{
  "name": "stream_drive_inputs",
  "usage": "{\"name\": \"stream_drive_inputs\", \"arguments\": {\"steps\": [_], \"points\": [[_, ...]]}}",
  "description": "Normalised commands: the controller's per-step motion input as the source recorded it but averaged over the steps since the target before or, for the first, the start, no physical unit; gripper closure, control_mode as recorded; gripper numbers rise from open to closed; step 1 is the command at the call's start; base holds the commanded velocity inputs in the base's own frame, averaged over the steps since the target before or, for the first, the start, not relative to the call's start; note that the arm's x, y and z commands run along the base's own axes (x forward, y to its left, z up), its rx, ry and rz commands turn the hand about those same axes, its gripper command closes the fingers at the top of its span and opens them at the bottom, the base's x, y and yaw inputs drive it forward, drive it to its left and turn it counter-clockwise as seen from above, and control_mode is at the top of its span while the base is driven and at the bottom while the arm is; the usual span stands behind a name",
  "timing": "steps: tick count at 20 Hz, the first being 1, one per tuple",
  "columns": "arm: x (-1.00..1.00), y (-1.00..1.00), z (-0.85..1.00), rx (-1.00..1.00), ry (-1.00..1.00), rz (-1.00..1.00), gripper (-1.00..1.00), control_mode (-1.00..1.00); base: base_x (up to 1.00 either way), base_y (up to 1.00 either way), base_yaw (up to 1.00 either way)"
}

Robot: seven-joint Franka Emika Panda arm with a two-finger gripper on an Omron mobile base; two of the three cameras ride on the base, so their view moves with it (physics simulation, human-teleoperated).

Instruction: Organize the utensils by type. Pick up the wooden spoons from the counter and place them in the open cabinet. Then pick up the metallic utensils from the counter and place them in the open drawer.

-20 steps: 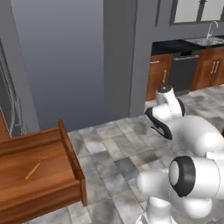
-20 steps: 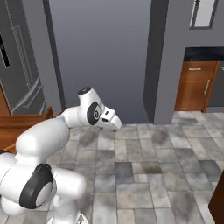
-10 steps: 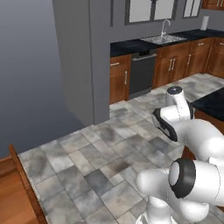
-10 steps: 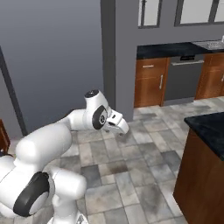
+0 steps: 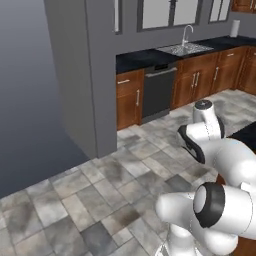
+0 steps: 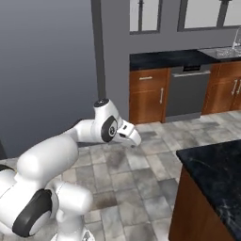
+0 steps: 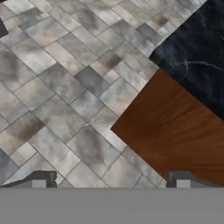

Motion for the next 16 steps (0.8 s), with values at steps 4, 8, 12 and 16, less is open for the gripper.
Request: {"name": "stream_drive_inputs", "arguments": {"steps": [4, 8, 12, 16], "points": [[0.00, 0.00, 0.00, 0.00, 0.00, 0.00, -1.00, 1.00, 0.99, -0.41, 0.04], [0.00, 0.00, 0.00, 0.00, 0.00, 0.00, -1.00, 1.00, 1.00, -0.17, 0.01], [0.00, 0.00, 0.00, 0.00, 0.00, 0.00, -1.00, 1.00, 0.86, 0.19, -0.26], [0.00, 0.00, 0.00, 0.00, 0.00, 0.00, -1.00, 1.00, 0.79, 0.41, -0.45]]}}
